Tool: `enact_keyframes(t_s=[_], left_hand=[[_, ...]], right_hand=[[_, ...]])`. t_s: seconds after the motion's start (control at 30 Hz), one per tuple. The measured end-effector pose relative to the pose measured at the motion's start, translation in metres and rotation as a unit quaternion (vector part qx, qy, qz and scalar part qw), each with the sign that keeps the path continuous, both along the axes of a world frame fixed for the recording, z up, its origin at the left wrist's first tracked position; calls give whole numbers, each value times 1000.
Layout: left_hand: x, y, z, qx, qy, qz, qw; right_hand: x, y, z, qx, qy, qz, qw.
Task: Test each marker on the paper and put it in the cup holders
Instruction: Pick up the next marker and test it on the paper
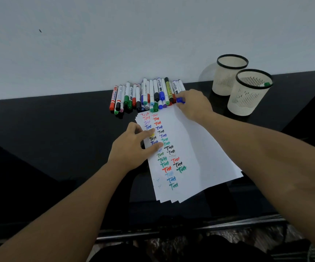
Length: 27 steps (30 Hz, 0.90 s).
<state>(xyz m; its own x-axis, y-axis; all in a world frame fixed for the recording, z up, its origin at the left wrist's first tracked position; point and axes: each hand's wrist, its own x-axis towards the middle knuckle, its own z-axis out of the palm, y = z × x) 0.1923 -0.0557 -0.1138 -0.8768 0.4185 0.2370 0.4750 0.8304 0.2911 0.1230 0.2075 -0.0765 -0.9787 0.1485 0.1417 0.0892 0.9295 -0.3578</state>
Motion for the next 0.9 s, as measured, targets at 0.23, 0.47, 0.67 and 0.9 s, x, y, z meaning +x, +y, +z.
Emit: enact_keyframes(t_s=[0.23, 0.47, 0.67, 0.9], left_hand=[[0, 1, 1, -1, -6, 1, 1000], [0, 0, 1, 1, -11, 2, 1000], [0, -1, 0, 4, -7, 1, 1000], [0, 1, 3, -1, -10, 1, 1000]], right_hand=[[3, -3, -6, -10, 59, -16, 998], [0, -2, -6, 22, -12, -9, 1000], [-2, -5, -7, 21, 21, -12, 999], [21, -10, 1, -66, 196, -10, 978]])
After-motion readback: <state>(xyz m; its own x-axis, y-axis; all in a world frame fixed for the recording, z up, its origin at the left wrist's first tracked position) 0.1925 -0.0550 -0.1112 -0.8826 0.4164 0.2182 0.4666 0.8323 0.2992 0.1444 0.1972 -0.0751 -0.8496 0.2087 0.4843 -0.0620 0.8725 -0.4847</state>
